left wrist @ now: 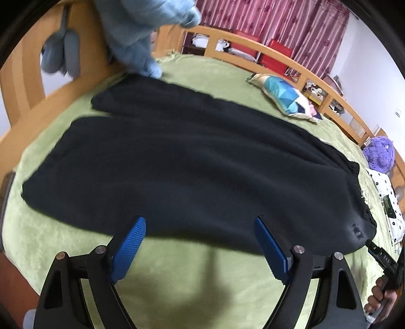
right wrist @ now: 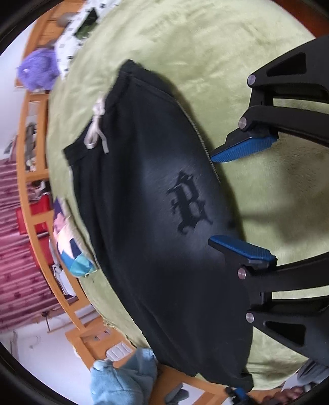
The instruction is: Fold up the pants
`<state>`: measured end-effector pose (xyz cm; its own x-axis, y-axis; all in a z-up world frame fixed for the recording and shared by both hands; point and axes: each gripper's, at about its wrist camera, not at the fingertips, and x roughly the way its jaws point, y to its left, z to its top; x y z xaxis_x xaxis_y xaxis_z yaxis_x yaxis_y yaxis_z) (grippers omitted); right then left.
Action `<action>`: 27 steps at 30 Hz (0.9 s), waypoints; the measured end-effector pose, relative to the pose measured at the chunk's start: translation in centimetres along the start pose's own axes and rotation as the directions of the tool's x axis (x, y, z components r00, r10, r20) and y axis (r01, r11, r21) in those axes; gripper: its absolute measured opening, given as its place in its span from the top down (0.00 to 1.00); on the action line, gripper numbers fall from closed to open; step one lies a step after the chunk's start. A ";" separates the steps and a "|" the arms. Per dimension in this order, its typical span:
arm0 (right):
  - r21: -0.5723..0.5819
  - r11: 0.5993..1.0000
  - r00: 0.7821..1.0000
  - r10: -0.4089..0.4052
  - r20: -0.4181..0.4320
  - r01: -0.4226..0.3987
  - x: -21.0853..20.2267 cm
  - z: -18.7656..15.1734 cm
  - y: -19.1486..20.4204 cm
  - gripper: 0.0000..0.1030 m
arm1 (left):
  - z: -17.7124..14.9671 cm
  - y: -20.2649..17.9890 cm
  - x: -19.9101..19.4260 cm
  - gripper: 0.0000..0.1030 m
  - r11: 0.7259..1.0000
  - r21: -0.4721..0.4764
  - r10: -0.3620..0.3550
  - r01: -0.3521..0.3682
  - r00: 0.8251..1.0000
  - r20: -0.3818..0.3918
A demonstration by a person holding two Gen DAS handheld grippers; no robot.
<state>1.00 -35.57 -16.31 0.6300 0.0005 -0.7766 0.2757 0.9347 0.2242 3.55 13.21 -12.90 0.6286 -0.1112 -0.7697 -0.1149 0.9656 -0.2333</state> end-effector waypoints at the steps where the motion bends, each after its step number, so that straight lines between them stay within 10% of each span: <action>1: 0.009 1.000 1.000 -0.005 -0.004 0.005 0.5 -0.1 -0.4 0.42 | -0.5 0.5 0.4 0.16 1.000 -0.004 -0.001 0.001 1.000 -0.015; 17: 0.205 0.974 0.993 0.108 -0.048 -0.096 6.6 1.7 -2.9 0.35 | 0.6 3.9 6.4 0.18 0.973 -0.210 -0.111 0.094 0.991 -0.072; 20: 0.168 0.984 0.997 0.069 -0.039 -0.061 6.8 2.2 -2.4 0.66 | 0.7 4.3 7.0 0.47 0.974 -0.223 -0.061 0.043 0.995 -0.075; 21: 0.160 0.985 0.997 0.067 -0.039 -0.060 6.8 2.3 -2.4 0.75 | 1.0 4.3 7.1 0.80 0.977 -0.209 -0.062 0.044 0.995 -0.081; 22: 0.159 0.985 0.997 0.074 -0.031 -0.068 6.6 2.4 -2.6 0.84 | 1.3 4.3 7.2 0.91 0.980 -0.191 -0.070 0.051 0.993 -0.096; 27: 0.090 0.988 0.991 0.119 0.057 -0.124 3.1 3.8 -1.8 0.89 | 5.1 3.3 3.8 0.91 0.988 -0.120 -0.099 0.098 0.995 0.001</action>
<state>5.23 -38.58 -16.93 0.6989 0.0917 -0.7094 0.2596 0.8916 0.3710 9.45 17.21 -13.53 0.6374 -0.2056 -0.7426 -0.1440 0.9150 -0.3770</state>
